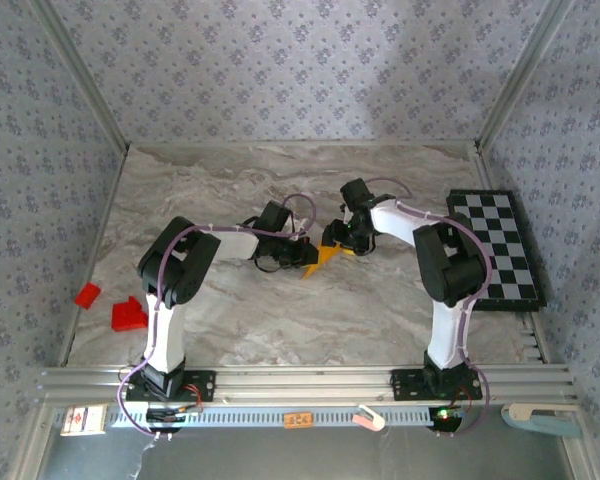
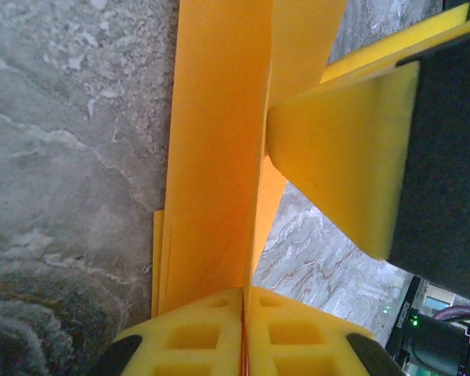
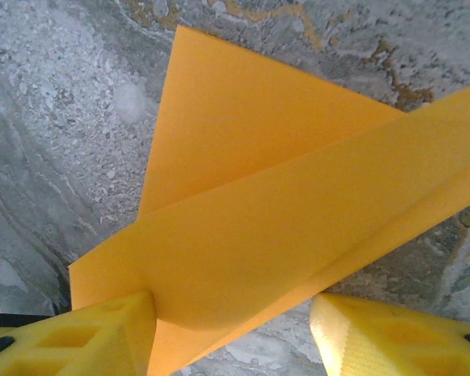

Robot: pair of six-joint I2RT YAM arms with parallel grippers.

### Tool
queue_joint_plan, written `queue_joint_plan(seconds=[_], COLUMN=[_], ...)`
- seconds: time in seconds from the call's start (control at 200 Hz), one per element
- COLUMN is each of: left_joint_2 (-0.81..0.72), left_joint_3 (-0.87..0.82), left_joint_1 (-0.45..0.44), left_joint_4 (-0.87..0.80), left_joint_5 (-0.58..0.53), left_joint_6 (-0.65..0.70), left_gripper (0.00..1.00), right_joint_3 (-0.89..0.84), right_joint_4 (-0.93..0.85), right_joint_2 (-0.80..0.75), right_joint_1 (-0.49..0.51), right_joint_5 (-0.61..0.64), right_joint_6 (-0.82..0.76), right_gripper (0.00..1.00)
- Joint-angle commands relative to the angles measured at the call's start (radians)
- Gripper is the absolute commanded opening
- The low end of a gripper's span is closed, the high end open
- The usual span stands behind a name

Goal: Fold a paper plane with a square sheet of paper (pick it up from the middle)
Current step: Fold the wing for the fifth time at the center of the table.

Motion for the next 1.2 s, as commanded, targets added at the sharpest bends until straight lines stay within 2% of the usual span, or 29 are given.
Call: queue_joint_plan(seconds=[0.0, 0.19, 0.655, 1.194], left_joint_2=[-0.017, -0.05, -0.087, -0.093], left_joint_3=[0.007, -0.01, -0.04, -0.029], left_joint_1=[0.01, 0.014, 0.017, 0.017], left_joint_4=[-0.012, -0.022, -0.105, -0.154], left_joint_5=[0.012, -0.001, -0.054, -0.108], left_joint_6=[0.003, 0.013, 0.112, 0.121], left_gripper=[0.14, 0.21, 0.29, 0.21], right_joint_3=[-0.008, 0.015, 0.036, 0.047], right_joint_4=[-0.049, -0.083, -0.097, -0.13], right_joint_2=[0.09, 0.11, 0.129, 0.152], right_joint_1=[0.005, 0.008, 0.013, 0.019], right_joint_5=[0.111, 0.137, 0.159, 0.17], right_joint_6=[0.016, 0.021, 0.031, 0.032], right_gripper=[0.59, 0.58, 0.55, 0.54])
